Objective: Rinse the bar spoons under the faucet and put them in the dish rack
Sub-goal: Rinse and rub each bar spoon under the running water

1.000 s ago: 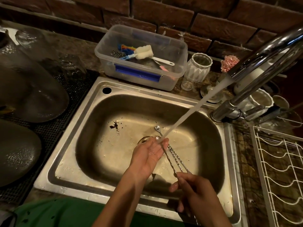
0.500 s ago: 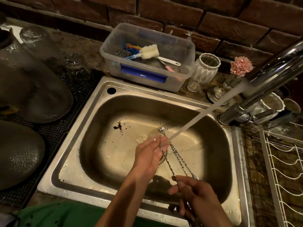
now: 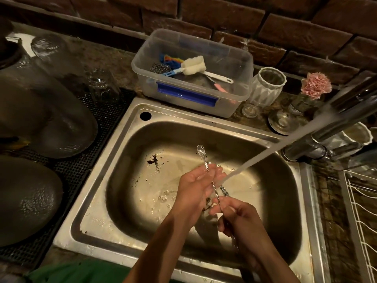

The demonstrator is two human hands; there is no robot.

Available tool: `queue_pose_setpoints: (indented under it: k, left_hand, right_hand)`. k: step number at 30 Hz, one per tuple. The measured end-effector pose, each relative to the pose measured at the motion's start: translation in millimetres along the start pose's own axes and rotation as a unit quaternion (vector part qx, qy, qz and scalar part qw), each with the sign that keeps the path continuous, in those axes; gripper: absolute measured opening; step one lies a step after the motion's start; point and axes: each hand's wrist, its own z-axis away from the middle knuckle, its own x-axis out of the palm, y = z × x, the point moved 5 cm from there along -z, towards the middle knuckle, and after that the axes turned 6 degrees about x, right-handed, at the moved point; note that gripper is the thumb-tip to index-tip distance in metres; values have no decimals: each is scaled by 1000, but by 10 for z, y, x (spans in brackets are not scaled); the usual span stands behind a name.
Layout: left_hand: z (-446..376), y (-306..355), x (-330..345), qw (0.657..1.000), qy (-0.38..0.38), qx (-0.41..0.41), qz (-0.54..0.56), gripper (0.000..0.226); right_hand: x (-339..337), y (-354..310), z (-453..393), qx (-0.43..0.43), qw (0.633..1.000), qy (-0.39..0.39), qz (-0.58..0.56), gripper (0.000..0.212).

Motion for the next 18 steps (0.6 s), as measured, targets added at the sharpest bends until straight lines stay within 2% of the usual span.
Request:
queue_pose_setpoints:
  k: [6,9,13,18]
  left_hand:
    - [18,-9,-13,998,-37,12,-46,23]
    - [14,5,32,998,-58,18,-22,27]
    - [-46,75,63,998,-58,5,-25,28]
    - [-116,192,44,999,-33,9,-11,27]
  right_hand:
    - [81,-172,-191,-16,999,-23,-24,32]
    - [111,-249,-272,-17,998,-37,-49,34]
    - [137,-306,-348,2,993,-68,-95,35]
    - [150,-342,-414,14,990,-99,-99,31]
